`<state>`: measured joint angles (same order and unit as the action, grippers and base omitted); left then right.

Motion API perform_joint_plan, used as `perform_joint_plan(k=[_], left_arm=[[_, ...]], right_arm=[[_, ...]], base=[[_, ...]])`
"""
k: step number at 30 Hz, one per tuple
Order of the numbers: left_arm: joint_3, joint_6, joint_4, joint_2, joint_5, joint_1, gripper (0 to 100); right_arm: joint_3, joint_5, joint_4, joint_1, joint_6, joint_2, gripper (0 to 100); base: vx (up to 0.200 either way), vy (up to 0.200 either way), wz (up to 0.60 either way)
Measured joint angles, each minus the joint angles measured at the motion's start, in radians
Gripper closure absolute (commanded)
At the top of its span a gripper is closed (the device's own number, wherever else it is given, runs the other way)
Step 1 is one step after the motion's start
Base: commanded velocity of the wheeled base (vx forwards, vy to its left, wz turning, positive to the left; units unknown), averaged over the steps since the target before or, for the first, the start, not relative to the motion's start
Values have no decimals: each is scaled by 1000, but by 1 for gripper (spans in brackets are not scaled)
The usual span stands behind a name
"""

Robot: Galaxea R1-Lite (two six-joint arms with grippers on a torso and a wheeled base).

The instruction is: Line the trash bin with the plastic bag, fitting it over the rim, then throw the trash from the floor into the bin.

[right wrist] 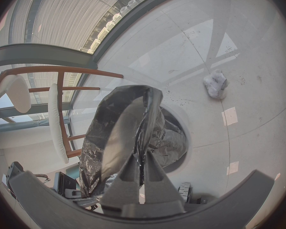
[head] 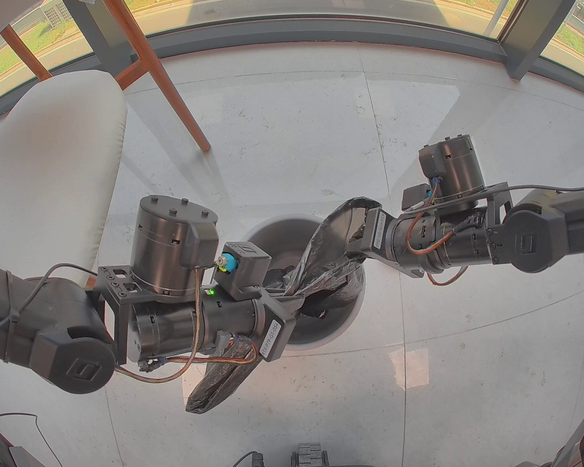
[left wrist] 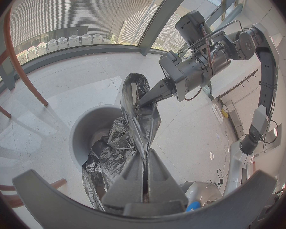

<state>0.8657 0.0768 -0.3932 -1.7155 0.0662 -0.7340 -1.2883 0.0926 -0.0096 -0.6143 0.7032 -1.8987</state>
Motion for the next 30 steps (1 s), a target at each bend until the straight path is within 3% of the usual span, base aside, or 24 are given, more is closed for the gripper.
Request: perform_joint_plan(k=[11,18,30], left_arm=[[1,-13,1,3,-34,30,100],[26,-20,8,-3,-51,62,100],[82,-17,10,-41,-51,137,100]], right_arm=[[-141,-5,0,-15,-9,-72,100],[-231,-6,-9,-15,-131,-132,100],[-327,-7,-50,-56,-150,-189,100]], base=[[0,0,0],[0,0,0],[0,0,0]])
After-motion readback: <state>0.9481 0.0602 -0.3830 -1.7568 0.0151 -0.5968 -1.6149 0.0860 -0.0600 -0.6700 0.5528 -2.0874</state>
